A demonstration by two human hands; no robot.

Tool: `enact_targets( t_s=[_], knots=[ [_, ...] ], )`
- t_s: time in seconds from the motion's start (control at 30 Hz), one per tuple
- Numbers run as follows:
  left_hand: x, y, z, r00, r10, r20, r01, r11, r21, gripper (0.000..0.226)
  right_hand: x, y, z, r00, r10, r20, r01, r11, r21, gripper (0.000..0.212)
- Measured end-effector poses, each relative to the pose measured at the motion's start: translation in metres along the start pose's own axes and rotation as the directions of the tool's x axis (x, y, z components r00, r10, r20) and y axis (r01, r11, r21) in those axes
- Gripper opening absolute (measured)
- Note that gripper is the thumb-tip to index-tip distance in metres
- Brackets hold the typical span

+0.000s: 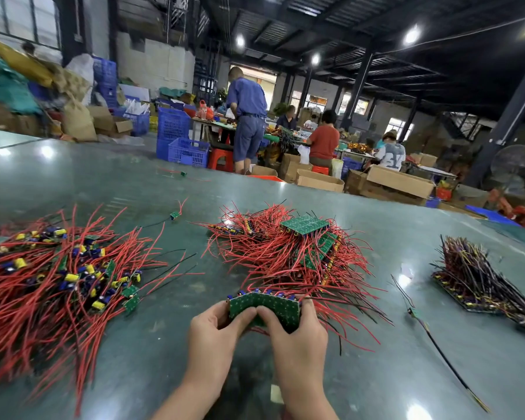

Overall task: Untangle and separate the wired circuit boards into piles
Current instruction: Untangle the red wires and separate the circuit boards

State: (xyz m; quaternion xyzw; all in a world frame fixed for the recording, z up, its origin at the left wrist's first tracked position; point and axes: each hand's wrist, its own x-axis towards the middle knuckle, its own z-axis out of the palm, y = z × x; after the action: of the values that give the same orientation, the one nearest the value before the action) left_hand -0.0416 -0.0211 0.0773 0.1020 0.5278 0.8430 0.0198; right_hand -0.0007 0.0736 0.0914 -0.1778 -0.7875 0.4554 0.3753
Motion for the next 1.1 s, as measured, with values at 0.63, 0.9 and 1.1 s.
enact_targets(
  t_s=[0.63,0.9,1.1],
  knots=[
    [0.015,-0.003,-0.016,0.987,0.027,-0.158,-0.045,0.992,-0.114,0.032,0.045,0.02,-0.057,0.964,0.199,-0.175,-0.264,0.768,-0.583,0.044],
    [0.018,-0.001,-0.02,0.987,0.115,-0.108,-0.12,0.992,-0.041,0.038,0.046,0.013,-0.071,0.928,-0.259,-0.267,0.049,0.797,-0.602,0.011],
    [0.011,0.003,-0.014,0.987,0.158,0.02,-0.159,0.986,0.043,0.023,0.011,-0.01,-0.025,0.883,-0.401,0.245,0.43,0.9,-0.076,0.029]
  ],
)
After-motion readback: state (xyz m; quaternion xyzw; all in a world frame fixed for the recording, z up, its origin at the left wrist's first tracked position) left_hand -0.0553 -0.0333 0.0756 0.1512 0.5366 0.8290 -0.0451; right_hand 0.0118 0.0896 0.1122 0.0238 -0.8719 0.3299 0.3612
